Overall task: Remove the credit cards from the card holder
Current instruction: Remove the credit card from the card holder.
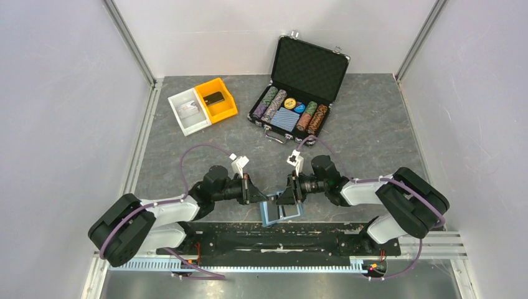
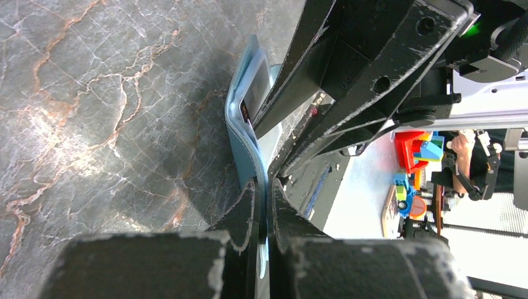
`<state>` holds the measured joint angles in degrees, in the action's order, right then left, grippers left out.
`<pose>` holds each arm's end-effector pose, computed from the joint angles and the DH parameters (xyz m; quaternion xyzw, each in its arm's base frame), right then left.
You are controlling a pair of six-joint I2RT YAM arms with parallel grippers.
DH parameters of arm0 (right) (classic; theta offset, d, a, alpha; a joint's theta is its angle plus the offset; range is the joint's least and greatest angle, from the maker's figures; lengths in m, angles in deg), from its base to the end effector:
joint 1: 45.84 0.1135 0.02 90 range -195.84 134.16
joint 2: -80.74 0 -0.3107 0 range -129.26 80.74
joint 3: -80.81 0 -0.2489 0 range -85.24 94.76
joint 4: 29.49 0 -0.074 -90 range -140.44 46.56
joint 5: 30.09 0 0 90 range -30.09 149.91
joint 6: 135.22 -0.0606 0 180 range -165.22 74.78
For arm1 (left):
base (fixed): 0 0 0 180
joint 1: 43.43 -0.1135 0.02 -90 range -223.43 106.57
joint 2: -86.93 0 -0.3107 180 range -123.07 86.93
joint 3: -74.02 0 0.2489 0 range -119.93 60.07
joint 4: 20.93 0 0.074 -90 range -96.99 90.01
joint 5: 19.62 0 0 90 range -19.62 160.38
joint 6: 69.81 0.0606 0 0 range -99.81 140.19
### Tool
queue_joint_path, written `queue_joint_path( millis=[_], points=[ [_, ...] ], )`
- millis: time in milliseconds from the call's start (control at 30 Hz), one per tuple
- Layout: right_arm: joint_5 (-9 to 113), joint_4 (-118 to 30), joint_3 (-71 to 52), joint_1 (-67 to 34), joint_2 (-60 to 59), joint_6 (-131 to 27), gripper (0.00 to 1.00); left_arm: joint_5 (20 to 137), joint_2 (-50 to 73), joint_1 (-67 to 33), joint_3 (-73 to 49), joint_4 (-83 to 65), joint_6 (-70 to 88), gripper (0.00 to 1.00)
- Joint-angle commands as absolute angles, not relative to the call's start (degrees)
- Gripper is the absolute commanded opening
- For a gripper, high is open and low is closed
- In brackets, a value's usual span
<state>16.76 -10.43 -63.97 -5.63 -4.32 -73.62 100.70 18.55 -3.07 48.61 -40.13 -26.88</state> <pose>0.1682 0.1965 0.1723 -0.2639 0.7855 0.5230 0.1994 0.1351 -0.1549 0.1818 0.0953 0.8154 -0.5227 0.2298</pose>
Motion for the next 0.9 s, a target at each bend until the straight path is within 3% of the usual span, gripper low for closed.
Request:
queue_joint_path(
  millis=[0, 233, 533, 867],
  points=[
    [14.7, -9.3, -64.5, -6.1, -2.2, -71.5, 0.36, 103.4, 19.1, -2.8, 45.7, -43.0, -25.1, 0.02],
    [14.6, -9.5, -65.0, -7.6, -0.9, -71.4, 0.36, 103.9, 20.0, -2.8, 46.4, -42.7, -24.9, 0.02],
    [15.4, -10.1, -63.7, -8.3, -0.9, -71.3, 0.47, 105.2, 19.4, -2.8, 46.7, -43.8, -25.1, 0.02],
    [13.4, -8.5, -63.6, -8.6, -1.8, -71.7, 0.45, 105.2, 19.9, -2.8, 47.0, -45.2, -26.7, 0.02]
  ],
)
